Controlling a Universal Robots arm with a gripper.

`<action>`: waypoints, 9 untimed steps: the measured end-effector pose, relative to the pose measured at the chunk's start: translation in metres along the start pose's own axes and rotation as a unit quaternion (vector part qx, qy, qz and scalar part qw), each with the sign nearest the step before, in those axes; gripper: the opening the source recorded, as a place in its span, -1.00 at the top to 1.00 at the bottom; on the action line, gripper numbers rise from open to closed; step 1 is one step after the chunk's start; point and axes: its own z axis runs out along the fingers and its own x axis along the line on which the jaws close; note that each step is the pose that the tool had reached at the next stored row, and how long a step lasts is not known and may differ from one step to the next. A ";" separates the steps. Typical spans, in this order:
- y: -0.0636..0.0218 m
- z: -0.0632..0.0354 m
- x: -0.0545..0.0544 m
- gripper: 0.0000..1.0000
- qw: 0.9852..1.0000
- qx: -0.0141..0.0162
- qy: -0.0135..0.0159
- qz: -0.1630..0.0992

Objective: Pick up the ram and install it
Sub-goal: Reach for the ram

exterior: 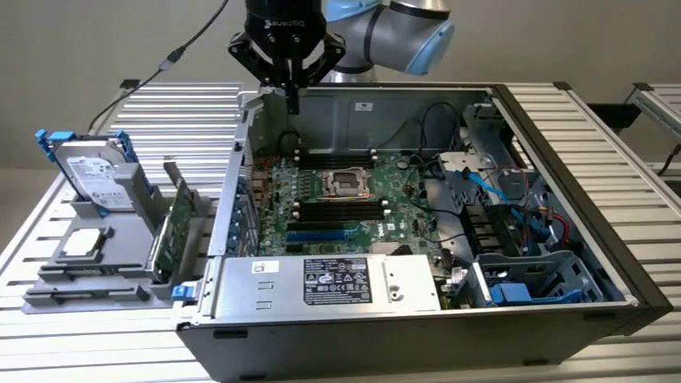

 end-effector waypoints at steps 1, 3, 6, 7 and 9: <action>0.0000 -0.0001 0.001 0.79 1.000 0.000 0.000 0.000; -0.0011 -0.0003 0.007 0.79 1.000 0.000 0.000 0.000; -0.0034 -0.0001 0.020 0.79 1.000 0.000 0.000 0.000; -0.0041 0.0001 0.025 0.79 1.000 0.000 0.000 0.000; -0.0055 0.0004 0.034 0.79 1.000 0.000 0.000 0.000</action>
